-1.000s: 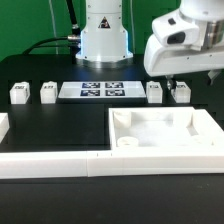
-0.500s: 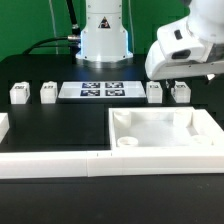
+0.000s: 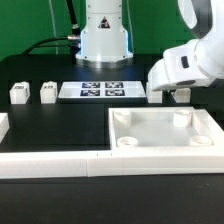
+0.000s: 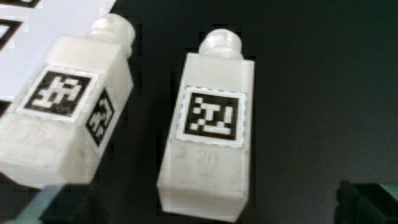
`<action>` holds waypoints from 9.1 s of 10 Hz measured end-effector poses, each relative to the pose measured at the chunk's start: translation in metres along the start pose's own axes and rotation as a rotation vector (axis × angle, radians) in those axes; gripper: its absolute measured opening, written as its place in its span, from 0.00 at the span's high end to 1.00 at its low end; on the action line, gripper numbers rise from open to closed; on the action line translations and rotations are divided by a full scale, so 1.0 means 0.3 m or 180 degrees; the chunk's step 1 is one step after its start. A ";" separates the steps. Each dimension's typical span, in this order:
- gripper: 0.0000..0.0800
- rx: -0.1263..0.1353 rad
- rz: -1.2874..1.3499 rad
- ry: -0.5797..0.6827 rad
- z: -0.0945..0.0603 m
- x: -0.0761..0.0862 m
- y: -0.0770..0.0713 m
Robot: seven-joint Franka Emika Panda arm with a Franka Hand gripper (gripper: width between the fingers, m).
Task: Assemble square table
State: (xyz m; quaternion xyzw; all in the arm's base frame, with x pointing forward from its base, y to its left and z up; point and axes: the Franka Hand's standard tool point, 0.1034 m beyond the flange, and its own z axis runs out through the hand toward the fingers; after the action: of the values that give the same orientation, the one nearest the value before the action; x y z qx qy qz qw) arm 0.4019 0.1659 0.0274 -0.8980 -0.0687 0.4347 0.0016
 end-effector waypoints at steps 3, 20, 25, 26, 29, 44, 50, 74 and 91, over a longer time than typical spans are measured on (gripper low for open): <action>0.19 -0.0084 0.0189 -0.0196 0.090 -0.015 -0.027; 0.64 -0.0104 0.0125 -0.0154 -0.178 -0.182 0.043; 0.64 0.0021 -0.0037 0.1041 -0.355 -0.122 0.100; 0.64 0.0077 -0.0053 0.1322 -0.478 -0.126 0.140; 0.64 -0.0074 -0.0131 0.2127 -0.647 -0.152 0.185; 0.64 0.0082 -0.0090 0.4413 -0.736 0.133 0.230; 0.64 0.0082 -0.0095 0.4456 -0.725 0.235 0.252; 0.19 0.0238 0.0106 0.4422 -0.699 0.276 0.211; 0.31 0.0442 0.0405 0.3122 -0.695 0.306 0.217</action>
Offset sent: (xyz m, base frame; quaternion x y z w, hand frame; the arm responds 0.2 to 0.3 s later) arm -0.0371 -0.0207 -0.0285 -0.0311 -0.0058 0.0167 0.9994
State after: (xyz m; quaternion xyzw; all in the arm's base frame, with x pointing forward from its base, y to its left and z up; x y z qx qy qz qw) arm 0.6289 0.1248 0.0813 -0.9968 0.0242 -0.0360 0.0670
